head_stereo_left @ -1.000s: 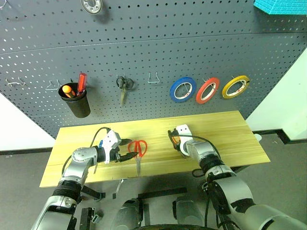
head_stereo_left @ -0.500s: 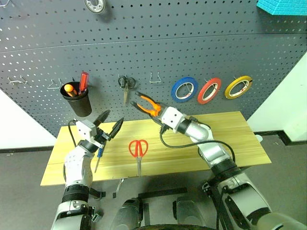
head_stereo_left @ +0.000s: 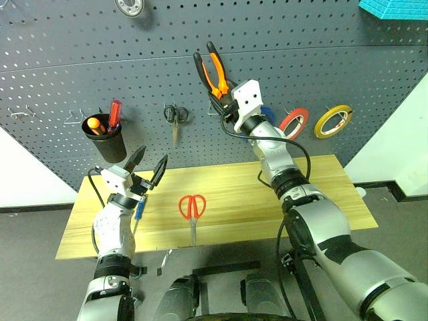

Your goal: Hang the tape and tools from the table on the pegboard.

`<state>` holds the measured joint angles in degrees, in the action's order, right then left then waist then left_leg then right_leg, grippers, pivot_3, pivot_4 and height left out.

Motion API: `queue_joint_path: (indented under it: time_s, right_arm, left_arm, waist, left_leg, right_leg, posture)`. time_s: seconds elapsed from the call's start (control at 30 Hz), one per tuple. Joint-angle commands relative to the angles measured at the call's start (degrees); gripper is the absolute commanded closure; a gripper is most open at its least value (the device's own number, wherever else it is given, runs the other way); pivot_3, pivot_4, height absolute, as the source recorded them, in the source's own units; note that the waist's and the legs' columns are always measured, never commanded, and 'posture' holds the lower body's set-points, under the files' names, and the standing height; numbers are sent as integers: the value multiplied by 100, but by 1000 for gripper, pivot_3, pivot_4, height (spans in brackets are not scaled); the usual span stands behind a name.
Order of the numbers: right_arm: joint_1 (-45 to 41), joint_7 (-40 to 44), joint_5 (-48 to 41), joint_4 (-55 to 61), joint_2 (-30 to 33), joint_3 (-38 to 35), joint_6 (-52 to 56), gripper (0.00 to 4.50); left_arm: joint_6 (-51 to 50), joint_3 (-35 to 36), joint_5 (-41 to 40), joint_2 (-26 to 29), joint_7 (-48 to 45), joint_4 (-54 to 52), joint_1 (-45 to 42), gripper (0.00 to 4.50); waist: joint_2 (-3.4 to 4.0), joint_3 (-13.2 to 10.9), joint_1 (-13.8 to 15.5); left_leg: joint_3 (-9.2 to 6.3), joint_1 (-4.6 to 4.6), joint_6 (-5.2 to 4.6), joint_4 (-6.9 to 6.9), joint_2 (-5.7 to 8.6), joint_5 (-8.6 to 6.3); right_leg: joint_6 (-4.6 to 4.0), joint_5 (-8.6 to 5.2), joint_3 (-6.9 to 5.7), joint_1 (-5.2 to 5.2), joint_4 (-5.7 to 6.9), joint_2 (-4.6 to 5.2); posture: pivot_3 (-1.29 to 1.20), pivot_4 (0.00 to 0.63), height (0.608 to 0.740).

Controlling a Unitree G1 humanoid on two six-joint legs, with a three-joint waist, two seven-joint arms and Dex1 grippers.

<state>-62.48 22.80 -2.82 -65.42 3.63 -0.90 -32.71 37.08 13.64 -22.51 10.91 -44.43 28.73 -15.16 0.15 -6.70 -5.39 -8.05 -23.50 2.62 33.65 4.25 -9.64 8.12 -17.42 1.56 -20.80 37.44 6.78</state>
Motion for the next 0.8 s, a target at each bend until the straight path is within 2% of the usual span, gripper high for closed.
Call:
queue_joint_path:
  time_s: [0.03, 0.6, 0.8]
  right_arm:
    - [-488, 81, -183, -50, -139, -234, -348, 2314]
    - [-602, -59, -100, -350, -364, -512, -1399, 2314]
    - [-653, -651, 149, -608, -175, -502, -1418, 2314]
  left_arm:
    - [146, -30, 64, 3, 162, -371, 109, 915]
    - [-580, -381, -6, -67, 692, -2274, 1492, 915]
    - [-855, -442, -18, -15, 810, -2858, 1886, 915]
  waist:
    - [6, -12, 1]
    - [-12, -213, 423]
    - [-21, -292, 491]
  left_leg:
    - [0, 0, 0, -1, 0, 0]
    - [2, -1, 5, -50, -6, 3]
    - [1, -2, 6, -53, -7, 3]
  right_leg:
    - [-1, -1, 1, -2, 0, 0]
    - [-26, -14, 12, -54, 1, -2]
    - [-43, -23, 12, -57, 1, -2]
  posture:
    - [33, 105, 725]
    - [121, 164, 725]
    - [156, 176, 725]
